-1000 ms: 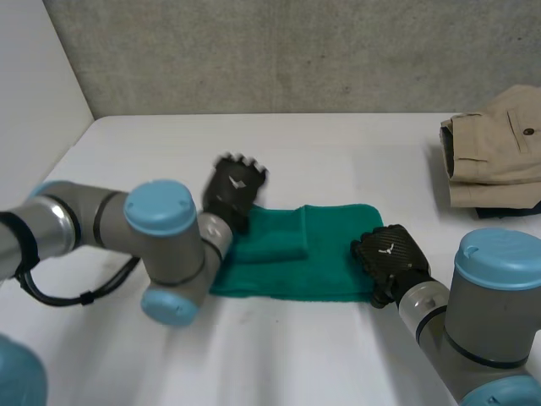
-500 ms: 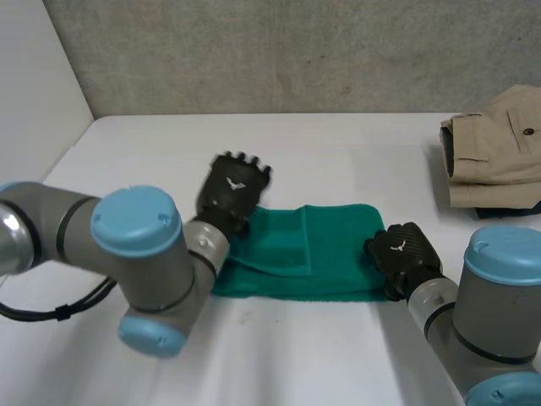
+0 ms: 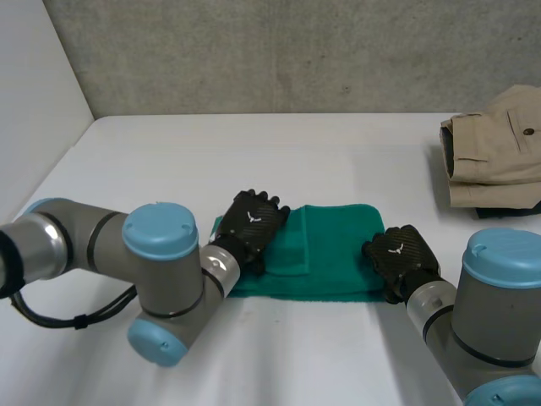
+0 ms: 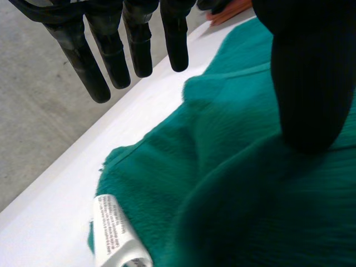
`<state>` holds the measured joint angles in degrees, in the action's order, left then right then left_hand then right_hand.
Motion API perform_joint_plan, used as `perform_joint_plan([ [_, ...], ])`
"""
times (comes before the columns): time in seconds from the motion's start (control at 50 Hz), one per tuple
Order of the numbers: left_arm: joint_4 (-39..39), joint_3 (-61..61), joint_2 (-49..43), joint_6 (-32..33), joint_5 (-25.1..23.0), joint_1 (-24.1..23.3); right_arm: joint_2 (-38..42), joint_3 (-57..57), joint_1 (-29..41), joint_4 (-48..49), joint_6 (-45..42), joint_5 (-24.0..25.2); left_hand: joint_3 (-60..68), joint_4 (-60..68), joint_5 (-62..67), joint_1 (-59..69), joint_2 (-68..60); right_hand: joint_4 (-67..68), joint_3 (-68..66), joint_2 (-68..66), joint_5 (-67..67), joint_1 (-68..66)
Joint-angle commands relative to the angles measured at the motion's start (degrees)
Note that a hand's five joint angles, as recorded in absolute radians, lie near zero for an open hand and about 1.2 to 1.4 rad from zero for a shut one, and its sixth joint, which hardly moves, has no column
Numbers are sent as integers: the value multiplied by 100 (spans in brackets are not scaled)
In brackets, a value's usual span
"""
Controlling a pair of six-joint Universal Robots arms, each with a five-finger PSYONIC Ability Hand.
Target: Fold the laundry.
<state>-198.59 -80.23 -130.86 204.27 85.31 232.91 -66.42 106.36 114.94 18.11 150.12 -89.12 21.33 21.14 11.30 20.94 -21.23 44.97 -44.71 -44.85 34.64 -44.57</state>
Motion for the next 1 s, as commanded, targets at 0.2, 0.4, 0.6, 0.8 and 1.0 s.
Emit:
perform_joint_plan([
  [0.2, -198, 1801, -968, 587, 1866, 650, 6, 16, -41, 9, 0, 0, 722, 741, 725, 761, -732, 1084, -1110, -1096, 1118, -1125],
  [0.4, -198, 554, 155, 579, 1831, 431, -108, 43, -77, 9, -53, -18, 201, 221, 204, 240, -211, 3503, -3529, -3515, 3536, -3543],
  [0.6, -268, -660, 1492, 456, 1410, 501, -855, 202, -1165, -440, -1834, -35, 116, 135, 119, 155, -126, 3503, -3529, -3515, 3536, -3543],
  [0.8, -268, -916, 1845, 430, 1286, 677, -602, -862, 739, 579, -2443, 324, 66, 85, 69, 104, -76, 3503, -3529, -3515, 3536, -3543],
  [1.0, -259, -907, 1959, -229, 1321, 527, 603, -836, 2006, 572, -2611, 1380, -35, -15, -32, 4, 25, 1609, -1635, -1621, 1642, -1649],
])
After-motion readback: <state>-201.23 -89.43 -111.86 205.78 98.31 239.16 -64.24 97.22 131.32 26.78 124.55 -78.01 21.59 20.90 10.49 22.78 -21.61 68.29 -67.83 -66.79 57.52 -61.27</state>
